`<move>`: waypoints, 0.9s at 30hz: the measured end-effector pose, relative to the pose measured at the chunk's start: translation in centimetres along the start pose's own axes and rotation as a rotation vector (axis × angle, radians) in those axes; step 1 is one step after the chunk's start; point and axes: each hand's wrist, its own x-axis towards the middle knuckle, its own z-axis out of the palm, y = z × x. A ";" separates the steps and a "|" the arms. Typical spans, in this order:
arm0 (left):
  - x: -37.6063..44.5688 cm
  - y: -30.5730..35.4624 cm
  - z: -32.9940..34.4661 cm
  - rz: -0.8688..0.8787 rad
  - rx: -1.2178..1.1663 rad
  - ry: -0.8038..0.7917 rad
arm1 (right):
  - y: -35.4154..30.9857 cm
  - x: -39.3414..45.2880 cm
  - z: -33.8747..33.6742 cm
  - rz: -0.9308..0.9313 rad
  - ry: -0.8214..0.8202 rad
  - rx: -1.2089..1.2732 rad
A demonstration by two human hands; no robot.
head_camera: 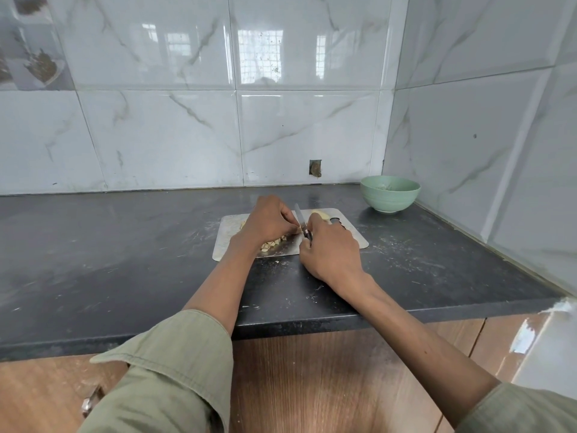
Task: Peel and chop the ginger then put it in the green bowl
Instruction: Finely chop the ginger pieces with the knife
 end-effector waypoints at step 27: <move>-0.2 -0.1 -0.4 -0.046 -0.051 -0.029 | 0.4 0.0 -0.1 0.016 -0.003 0.027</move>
